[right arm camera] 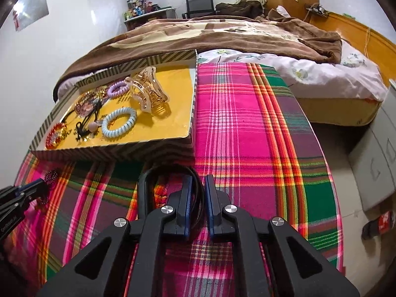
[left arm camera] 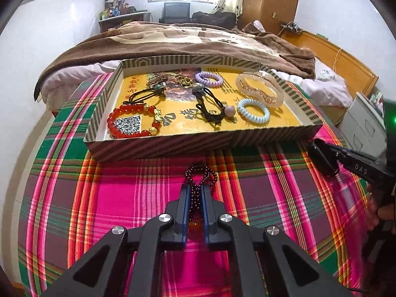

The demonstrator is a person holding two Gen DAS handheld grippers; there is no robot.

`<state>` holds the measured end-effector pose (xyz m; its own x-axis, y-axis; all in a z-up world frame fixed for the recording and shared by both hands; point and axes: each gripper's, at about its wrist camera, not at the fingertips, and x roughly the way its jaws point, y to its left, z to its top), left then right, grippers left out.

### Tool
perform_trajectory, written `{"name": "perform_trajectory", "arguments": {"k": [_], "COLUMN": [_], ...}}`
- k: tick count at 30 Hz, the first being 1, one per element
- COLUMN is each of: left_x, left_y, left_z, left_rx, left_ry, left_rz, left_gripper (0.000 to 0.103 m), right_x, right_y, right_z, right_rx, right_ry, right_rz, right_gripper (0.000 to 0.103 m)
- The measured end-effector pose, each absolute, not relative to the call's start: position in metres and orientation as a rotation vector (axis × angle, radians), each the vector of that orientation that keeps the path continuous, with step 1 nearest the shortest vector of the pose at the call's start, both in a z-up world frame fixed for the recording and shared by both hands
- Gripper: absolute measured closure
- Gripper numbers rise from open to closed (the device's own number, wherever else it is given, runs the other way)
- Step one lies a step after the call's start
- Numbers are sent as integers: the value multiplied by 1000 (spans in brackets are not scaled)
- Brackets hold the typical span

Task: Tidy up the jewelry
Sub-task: 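Grasp the maroon beaded bracelet with the left gripper while the right holds the band, then carry both items into the yellow tray and open both grippers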

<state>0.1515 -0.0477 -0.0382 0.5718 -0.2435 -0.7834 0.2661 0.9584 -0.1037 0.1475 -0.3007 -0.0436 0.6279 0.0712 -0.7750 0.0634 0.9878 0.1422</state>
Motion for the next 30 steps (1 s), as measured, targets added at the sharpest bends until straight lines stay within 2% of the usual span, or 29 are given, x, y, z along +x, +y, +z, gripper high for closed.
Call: {"name": "perform_trajectory", "arguments": {"k": [11,13,30], "left_x": [146,145,151], "left_y": [-33,-33,-26], "left_z": [-11,-5,39], "left_rx": [-64,-60,-76], "left_ry": [869,851,771], "left_rz": [-345,-343,-377], "left_gripper": [97,100,100], "right_x": [133,131,127], "right_y": [-305,-303,-300], "right_z": [-22,-15,25], "right_rx": [214,213,212], "right_ry": [824,805,710], "right_rz": [32,40,60], "right_gripper": [93,93,93]}}
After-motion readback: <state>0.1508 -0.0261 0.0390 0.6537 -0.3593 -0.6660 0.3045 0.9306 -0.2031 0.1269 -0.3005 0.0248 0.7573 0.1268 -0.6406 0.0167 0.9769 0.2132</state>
